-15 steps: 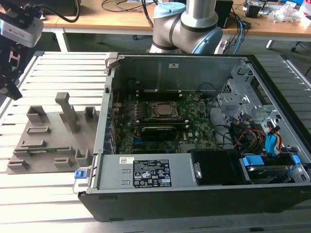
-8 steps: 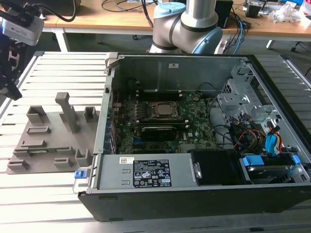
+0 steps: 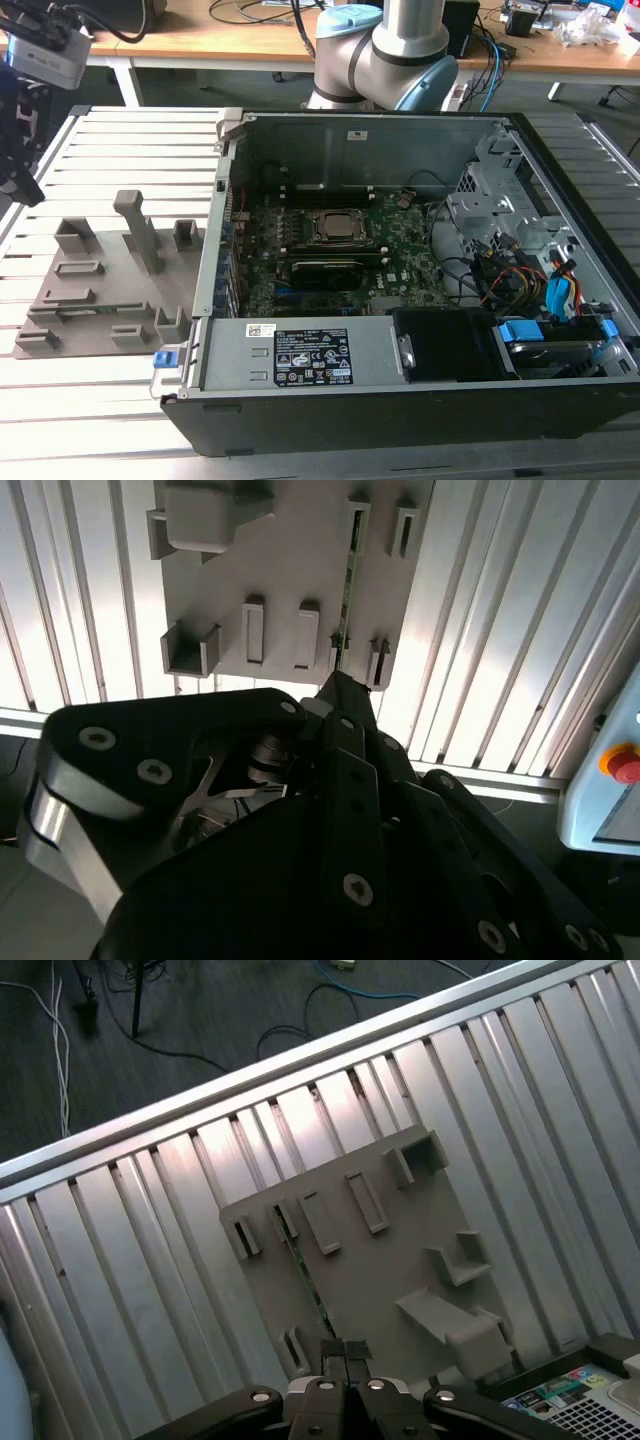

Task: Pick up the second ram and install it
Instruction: 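Pick up the second ram and move it above second insertion slot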

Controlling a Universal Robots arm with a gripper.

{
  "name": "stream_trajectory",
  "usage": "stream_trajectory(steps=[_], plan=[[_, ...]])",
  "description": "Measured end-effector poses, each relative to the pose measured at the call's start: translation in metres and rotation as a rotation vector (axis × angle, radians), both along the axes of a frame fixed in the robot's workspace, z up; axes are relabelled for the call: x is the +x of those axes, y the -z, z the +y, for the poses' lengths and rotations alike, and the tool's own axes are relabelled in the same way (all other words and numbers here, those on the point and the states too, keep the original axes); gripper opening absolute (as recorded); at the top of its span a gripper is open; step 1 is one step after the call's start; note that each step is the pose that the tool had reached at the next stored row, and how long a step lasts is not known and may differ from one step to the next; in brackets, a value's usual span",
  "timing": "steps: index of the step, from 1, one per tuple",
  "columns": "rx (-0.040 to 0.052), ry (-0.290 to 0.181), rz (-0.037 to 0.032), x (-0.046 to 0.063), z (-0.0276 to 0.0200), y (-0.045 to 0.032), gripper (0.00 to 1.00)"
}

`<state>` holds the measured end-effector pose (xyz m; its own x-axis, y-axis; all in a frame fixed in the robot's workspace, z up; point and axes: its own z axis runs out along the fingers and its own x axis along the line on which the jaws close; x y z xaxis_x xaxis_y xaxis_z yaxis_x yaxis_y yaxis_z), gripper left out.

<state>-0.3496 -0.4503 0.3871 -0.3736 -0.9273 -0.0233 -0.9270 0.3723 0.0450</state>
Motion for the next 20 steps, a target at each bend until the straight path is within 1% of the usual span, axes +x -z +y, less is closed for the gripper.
stream_trajectory(steps=[7, 11, 13, 16, 18, 20], plan=[[0.0000, -0.055, -0.0001, 0.0000, 0.0000, 0.0000, 0.11], [0.0001, -0.077, 0.0000, 0.0000, 0.0000, 0.0000, 0.11], [0.0000, -0.103, 0.0000, 0.0000, 0.0000, 0.0000, 0.11], [0.0000, -0.125, 0.0000, 0.0000, 0.0000, 0.0000, 0.11], [0.0000, -0.151, 0.0000, 0.0000, 0.0000, 0.0000, 0.11], [0.0000, -0.163, -0.0001, 0.0000, 0.0000, 0.0000, 0.11]])
